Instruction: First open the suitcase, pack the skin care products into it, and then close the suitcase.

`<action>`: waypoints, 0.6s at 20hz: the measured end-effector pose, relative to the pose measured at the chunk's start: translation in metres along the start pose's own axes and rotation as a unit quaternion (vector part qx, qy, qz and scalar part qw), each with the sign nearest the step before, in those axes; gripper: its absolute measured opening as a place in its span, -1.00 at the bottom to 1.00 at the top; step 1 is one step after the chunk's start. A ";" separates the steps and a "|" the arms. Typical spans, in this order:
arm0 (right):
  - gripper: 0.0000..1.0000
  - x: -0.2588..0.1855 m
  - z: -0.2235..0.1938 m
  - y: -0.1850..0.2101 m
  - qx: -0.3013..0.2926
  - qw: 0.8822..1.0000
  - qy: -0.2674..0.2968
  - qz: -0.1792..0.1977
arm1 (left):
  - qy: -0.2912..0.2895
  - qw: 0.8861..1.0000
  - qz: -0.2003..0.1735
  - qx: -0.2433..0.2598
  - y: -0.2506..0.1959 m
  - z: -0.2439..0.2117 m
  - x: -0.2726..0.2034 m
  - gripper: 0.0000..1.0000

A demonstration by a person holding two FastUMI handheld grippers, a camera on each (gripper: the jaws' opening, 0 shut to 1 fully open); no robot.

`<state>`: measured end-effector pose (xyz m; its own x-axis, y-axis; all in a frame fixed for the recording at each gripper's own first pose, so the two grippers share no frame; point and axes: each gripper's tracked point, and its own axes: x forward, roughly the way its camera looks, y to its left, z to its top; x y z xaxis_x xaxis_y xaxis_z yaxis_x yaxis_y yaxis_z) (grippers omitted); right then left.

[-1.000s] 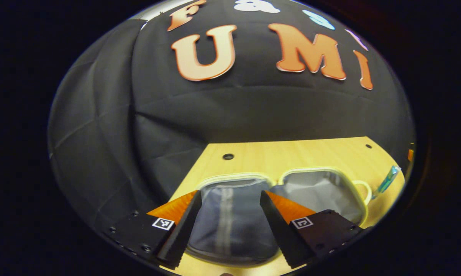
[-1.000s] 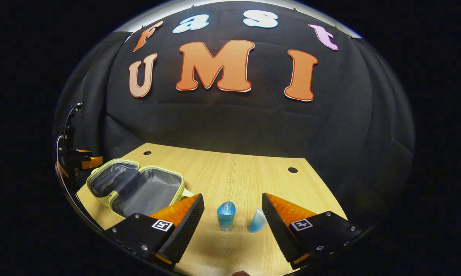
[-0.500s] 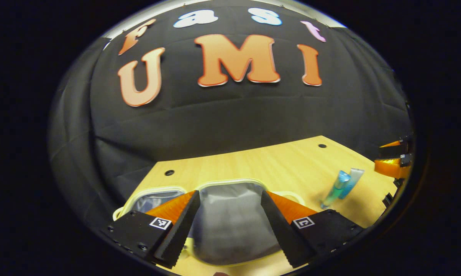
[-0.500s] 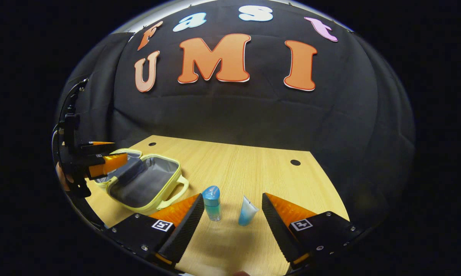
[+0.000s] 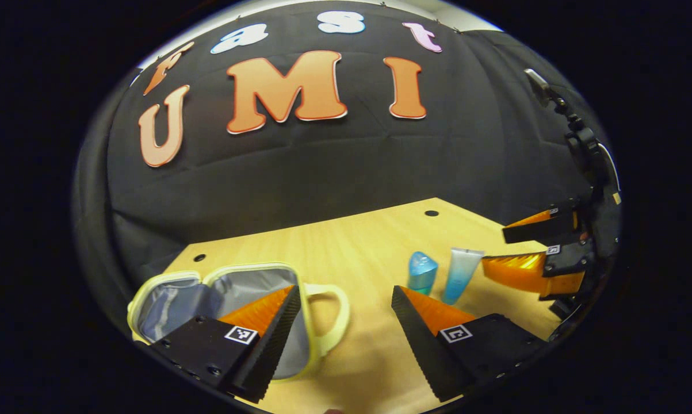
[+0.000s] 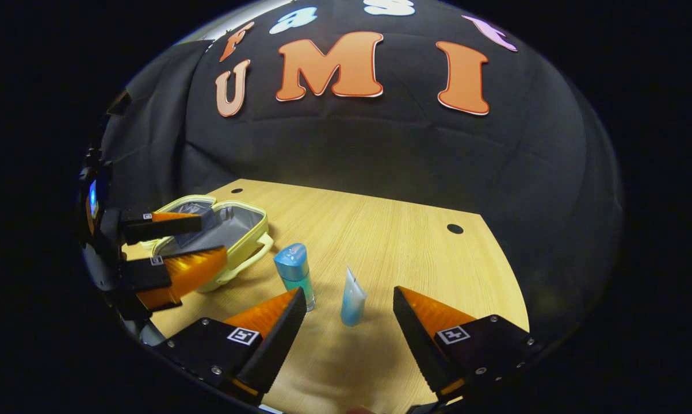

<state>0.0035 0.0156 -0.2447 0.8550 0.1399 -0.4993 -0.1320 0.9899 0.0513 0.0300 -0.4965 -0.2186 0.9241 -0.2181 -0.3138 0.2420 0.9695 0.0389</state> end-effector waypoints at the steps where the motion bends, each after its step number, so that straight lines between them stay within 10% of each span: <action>1: 0.93 0.004 -0.002 -0.001 0.002 1.000 0.002 0.001 | -0.001 1.000 -0.010 -0.004 -0.013 -0.003 0.007 0.98; 12: 0.94 0.046 -0.043 -0.022 -0.015 0.999 0.013 0.026 | 0.034 0.998 -0.049 -0.024 -0.070 -0.066 0.084 0.83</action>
<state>0.0238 -0.0006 -0.3058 0.8333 0.1901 -0.5192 -0.1913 0.9802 0.0519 0.0708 -0.5751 -0.3105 0.8743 -0.3051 -0.3774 0.3140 0.9486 -0.0394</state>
